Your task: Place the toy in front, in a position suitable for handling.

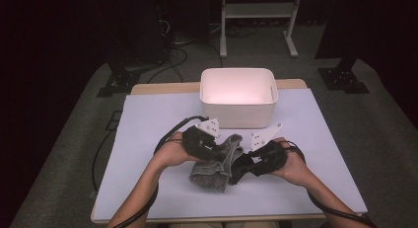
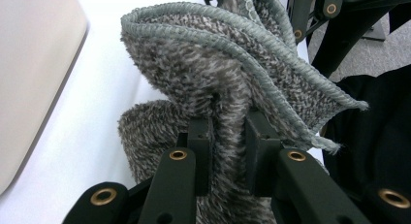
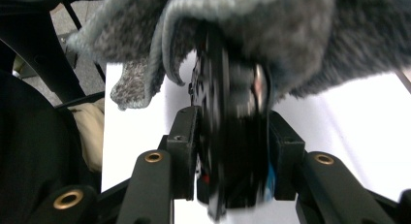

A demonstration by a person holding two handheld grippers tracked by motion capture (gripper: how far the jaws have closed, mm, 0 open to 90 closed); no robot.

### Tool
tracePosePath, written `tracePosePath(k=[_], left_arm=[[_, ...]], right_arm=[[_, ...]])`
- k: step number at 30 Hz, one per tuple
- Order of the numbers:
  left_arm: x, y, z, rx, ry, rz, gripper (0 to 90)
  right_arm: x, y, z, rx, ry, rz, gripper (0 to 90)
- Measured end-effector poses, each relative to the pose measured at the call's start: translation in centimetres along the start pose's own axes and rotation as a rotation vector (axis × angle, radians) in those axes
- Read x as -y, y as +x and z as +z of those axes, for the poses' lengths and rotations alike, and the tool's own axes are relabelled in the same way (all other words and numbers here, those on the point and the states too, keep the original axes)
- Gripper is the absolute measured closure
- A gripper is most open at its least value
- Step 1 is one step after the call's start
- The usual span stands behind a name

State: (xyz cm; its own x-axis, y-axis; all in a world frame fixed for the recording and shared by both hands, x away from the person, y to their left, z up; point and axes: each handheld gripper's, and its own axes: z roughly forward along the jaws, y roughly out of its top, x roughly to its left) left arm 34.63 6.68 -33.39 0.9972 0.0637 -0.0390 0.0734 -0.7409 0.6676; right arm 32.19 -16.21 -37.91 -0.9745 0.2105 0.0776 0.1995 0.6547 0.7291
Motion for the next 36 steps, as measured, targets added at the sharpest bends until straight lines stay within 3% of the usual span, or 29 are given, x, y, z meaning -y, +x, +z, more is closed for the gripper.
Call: tracePosePath(k=[10, 15, 18, 26, 36], left_arm=[[-0.8, -0.3, 1.5, 0.026, 0.033, 0.025, 76.0], [-0.3, -0.1, 3.2, 0.036, 0.081, 0.022, 76.0], [-0.2, -0.1, 3.9, 0.048, 0.083, 0.019, 76.0], [-0.8, -0.2, 5.2, 0.067, 0.064, 0.034, 76.0], [-0.8, -0.3, 5.5, 0.063, 0.093, 0.040, 75.5]], right_arm=[[0.5, 0.4, -0.7, 0.010, 0.044, -0.036, 60.8], [1.2, 0.5, -1.2, 0.025, 0.049, -0.025, 60.8], [1.9, 0.6, -1.6, 0.036, 0.069, -0.025, 60.8], [4.6, 0.1, -2.2, 0.031, 0.059, 0.039, 60.7], [7.5, -0.2, -2.3, 0.015, 0.054, 0.108, 60.2]])
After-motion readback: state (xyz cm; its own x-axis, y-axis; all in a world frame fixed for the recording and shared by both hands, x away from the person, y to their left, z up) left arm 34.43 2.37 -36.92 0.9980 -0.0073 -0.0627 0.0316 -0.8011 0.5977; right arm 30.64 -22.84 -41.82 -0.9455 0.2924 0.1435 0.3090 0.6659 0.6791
